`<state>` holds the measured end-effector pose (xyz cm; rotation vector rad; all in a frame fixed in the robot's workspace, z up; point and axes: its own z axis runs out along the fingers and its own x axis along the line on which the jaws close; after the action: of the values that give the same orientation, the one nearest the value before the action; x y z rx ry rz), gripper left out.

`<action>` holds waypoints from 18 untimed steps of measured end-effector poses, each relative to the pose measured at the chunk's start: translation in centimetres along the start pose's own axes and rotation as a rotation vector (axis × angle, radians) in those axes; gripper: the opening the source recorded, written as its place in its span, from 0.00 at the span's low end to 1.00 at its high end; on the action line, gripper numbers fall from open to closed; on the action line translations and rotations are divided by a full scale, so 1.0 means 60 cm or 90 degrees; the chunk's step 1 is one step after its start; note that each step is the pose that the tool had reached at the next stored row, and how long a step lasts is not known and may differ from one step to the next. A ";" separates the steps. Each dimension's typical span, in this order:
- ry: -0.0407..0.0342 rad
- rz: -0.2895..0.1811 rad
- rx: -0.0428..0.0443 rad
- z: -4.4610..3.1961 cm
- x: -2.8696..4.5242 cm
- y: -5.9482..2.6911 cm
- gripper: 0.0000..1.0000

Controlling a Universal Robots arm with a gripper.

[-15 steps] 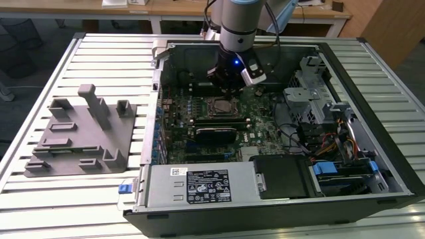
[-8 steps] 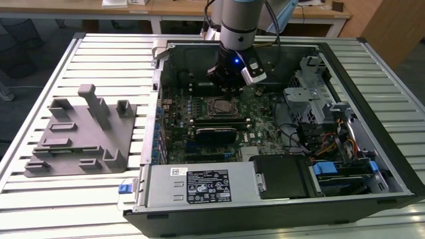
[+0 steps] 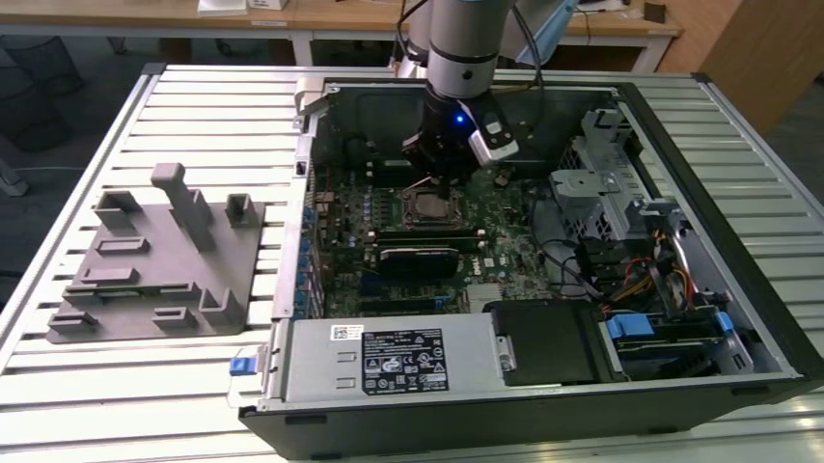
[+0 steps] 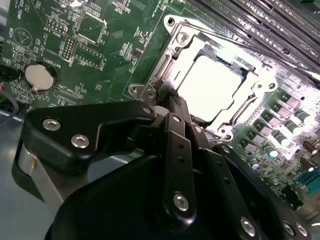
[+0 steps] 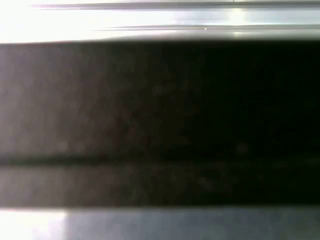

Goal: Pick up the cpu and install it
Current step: 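Install the first cpu locking lever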

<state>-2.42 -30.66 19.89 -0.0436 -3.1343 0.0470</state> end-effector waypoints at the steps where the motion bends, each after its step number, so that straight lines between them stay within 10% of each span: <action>1: 0.0000 0.000 0.0000 0.000 0.000 0.000 0.11; 18: -0.0001 0.000 -0.0021 -0.018 0.021 -0.004 0.11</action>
<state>-3.68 -30.85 20.99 -0.0438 -3.1347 0.0418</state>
